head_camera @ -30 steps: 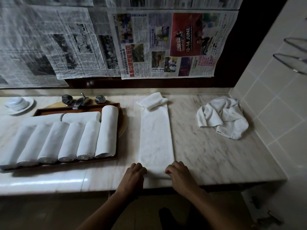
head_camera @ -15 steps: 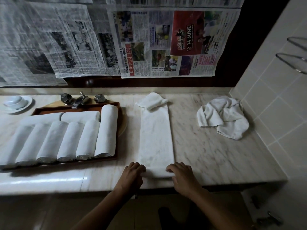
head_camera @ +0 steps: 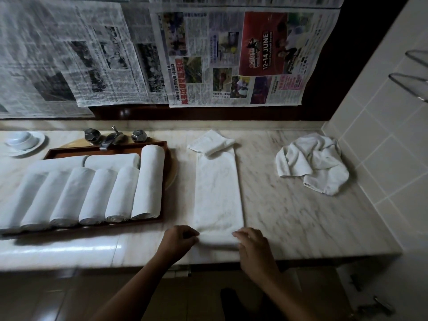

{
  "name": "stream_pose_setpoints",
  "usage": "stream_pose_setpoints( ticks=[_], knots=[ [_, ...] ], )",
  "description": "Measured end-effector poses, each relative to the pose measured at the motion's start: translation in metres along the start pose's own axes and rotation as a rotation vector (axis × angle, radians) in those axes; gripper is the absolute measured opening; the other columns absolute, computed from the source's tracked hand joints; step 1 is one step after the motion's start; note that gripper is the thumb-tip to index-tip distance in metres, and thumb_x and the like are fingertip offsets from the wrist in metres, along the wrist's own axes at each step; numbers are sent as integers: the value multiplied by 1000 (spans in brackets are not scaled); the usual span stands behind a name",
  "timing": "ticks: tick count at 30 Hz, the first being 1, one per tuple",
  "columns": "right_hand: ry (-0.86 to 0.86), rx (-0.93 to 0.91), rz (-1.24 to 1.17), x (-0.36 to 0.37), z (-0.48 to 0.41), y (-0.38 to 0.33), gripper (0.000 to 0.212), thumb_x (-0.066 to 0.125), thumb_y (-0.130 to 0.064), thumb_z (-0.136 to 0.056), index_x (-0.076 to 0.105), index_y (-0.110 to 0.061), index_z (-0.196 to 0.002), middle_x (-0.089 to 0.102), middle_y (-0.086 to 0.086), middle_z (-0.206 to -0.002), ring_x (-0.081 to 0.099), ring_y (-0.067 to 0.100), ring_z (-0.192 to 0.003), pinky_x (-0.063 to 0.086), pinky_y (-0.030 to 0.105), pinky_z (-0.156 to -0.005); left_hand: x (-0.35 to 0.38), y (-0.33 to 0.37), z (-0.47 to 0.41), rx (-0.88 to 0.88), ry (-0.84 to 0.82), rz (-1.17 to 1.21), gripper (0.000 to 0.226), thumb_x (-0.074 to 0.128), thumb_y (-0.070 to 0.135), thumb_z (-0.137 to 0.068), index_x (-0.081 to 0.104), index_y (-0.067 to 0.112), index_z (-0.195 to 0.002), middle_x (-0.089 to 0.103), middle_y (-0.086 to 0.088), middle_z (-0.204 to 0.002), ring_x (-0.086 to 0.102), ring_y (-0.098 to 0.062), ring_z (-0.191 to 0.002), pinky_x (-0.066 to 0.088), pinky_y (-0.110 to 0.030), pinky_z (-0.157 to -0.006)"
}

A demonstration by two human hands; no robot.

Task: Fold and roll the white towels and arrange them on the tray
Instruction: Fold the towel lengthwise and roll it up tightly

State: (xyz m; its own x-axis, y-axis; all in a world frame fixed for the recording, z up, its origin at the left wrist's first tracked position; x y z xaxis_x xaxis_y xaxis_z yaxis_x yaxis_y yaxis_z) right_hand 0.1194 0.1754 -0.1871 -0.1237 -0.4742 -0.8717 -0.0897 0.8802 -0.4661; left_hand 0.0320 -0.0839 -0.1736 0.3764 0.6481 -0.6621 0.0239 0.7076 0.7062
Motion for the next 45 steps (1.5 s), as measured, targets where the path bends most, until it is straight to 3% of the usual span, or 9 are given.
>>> stream_pose_setpoints(
  ticks=[8,16,19,22,26,30,34,38,45],
  knots=[
    [-161,-154,245,25,29,-26,75,32,-12,-82,41,-16,-156,32,10,-165,26,32,-154,13,49,-122,6,4,2,-26,108,17,10,76,26,-89,77,28,-99,73,9,-92,66,1,-78,48,-20,-68],
    [-205,-178,206,30,18,-16,89,54,-9,-74,33,-18,-160,23,5,-169,12,27,-158,9,46,-125,58,12,31,510,244,-634,55,48,18,-75,71,10,-125,65,-11,-131,64,-31,-118,36,-41,-102],
    [-208,-180,183,31,8,-13,83,43,-12,-78,32,-19,-160,23,5,-169,16,27,-157,12,47,-123,63,2,27,448,143,-749,66,60,16,-69,65,6,-134,57,-16,-145,58,-35,-132,22,-47,-114],
    [-225,-204,203,31,-5,-9,78,39,-12,-80,37,-16,-158,30,8,-167,25,30,-155,18,49,-121,57,-4,18,461,100,-756,72,35,13,-77,51,4,-146,48,-17,-153,48,-35,-140,12,-48,-119],
    [-260,-228,216,28,-22,-8,68,38,-9,-82,53,-12,-148,50,11,-154,48,31,-142,25,47,-117,46,-3,4,517,68,-739,70,33,9,-76,44,5,-145,55,-18,-146,56,-36,-133,38,-52,-113],
    [-211,-273,218,26,-30,1,59,40,-6,-85,63,-13,-138,62,8,-141,61,26,-127,37,40,-112,38,-1,1,539,19,-743,66,32,7,-75,69,7,-130,69,-12,-130,69,-30,-116,58,-47,-92],
    [-149,-260,62,20,-23,8,48,69,-7,-87,66,-17,-133,65,3,-133,64,20,-118,57,32,-94,32,-15,3,539,-14,-619,72,71,4,-71,57,14,-141,64,-5,-138,62,-22,-126,54,-37,-100],
    [-239,-144,-174,13,-14,12,45,70,-1,-89,67,-19,-130,61,-4,-127,61,4,-110,49,11,-94,33,-22,16,462,-38,-412,54,67,17,-87,53,26,-139,59,8,-139,60,-14,-123,49,-25,-100],
    [-320,50,-278,-8,-24,15,27,72,-32,-90,71,-30,-117,65,-19,-115,59,-3,-107,45,16,-95,25,-11,18,410,13,-252,33,72,9,-87,73,23,-117,63,7,-105,61,-14,-92,44,-13,-77]
  ],
)
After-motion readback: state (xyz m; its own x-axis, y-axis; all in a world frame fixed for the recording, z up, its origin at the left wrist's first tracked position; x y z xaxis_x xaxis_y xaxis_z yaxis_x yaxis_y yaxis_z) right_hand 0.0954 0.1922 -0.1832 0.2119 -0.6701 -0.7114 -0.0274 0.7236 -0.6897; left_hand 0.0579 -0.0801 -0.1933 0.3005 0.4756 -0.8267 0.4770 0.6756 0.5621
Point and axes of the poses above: each hand's wrist, its own z-axis away from the middle knuckle, its own x-axis out of the palm, y = z × x, the point moved 1 cm from there along -z, towards the middle knuckle
